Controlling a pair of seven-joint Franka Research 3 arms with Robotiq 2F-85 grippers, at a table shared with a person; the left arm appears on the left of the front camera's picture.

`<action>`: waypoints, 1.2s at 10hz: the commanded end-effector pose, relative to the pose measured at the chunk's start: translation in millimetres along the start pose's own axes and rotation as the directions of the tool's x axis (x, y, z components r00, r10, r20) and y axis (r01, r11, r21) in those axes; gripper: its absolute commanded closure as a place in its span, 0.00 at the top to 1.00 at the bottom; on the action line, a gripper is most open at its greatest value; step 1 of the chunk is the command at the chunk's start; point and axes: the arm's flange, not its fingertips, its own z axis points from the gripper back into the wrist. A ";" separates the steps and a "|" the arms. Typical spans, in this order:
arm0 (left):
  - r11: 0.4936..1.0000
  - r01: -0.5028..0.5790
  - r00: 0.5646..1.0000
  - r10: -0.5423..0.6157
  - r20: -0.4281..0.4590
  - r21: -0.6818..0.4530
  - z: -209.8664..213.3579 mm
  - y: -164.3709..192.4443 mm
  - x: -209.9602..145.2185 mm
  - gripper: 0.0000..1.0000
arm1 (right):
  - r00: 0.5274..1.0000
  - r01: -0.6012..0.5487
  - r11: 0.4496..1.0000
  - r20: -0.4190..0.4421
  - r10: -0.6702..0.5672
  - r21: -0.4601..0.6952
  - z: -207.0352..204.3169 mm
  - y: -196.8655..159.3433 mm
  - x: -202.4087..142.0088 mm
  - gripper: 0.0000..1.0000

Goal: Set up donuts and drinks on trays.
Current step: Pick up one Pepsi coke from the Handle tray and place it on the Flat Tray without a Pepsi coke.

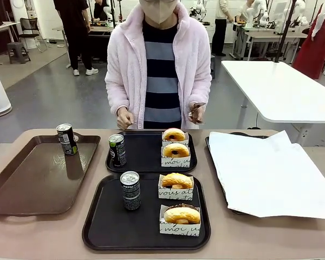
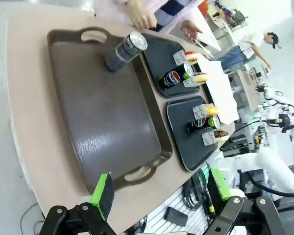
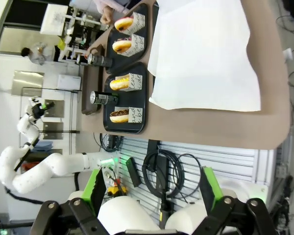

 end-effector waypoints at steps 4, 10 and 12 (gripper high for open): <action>0.996 -0.038 0.999 0.035 -0.033 -0.081 28.8 24.9 7.5 1.00 | 1.000 -0.003 1.000 0.000 0.003 0.005 0.7 -1.7 -1.9 1.00; 0.995 -0.054 0.998 0.050 -0.047 -0.086 18.3 24.1 -2.5 1.00 | 1.000 -0.003 1.000 0.000 0.003 0.005 0.7 -1.7 -1.9 1.00; 0.995 -0.054 0.998 0.050 -0.047 -0.086 18.3 24.1 -2.5 1.00 | 1.000 -0.003 1.000 0.000 0.003 0.005 0.7 -1.7 -1.9 1.00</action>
